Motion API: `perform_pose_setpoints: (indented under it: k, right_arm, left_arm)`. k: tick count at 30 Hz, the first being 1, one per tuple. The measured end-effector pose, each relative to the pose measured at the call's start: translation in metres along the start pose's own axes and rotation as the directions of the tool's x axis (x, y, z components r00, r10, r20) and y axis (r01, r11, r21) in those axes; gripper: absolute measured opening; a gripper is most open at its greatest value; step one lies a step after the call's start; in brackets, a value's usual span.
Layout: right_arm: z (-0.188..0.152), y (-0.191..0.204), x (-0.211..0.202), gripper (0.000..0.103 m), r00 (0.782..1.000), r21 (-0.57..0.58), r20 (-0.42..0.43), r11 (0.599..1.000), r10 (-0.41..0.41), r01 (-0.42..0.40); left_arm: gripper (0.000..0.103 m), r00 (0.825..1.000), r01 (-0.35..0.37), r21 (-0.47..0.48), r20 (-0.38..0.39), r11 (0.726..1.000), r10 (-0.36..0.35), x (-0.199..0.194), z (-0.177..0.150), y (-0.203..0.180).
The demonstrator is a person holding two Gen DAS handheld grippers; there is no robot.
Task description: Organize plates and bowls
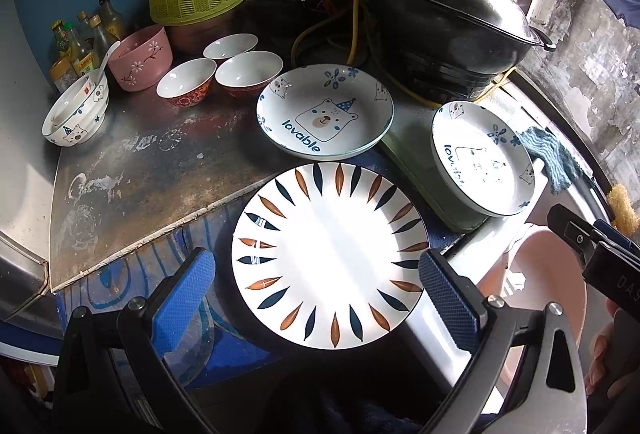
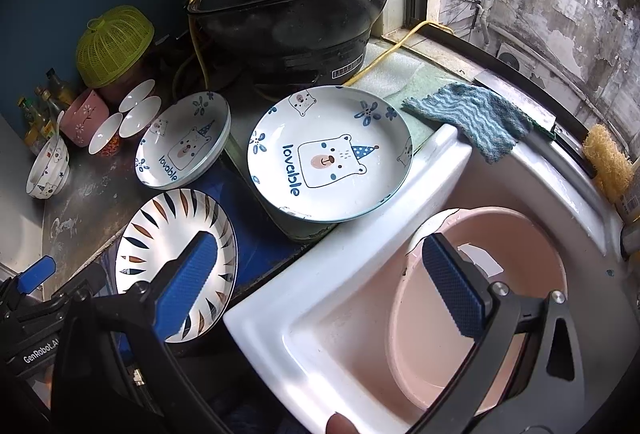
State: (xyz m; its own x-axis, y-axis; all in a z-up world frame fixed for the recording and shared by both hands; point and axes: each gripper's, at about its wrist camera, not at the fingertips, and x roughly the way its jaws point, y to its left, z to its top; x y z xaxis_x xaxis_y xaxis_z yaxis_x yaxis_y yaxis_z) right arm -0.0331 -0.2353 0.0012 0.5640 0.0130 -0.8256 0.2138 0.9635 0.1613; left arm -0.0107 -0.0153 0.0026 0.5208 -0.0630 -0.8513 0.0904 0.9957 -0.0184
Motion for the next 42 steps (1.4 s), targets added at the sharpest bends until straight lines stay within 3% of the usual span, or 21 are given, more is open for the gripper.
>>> perform_pose_setpoints:
  k: [42]
  right_arm:
    - [-0.0018,0.0006,0.0067,0.103,1.000,0.008,-0.019,1.000,0.015,-0.015]
  left_arm:
    - [0.102,1.000,0.016,0.011,-0.017,1.000,-0.016,0.0037,-0.0017,-0.0018]
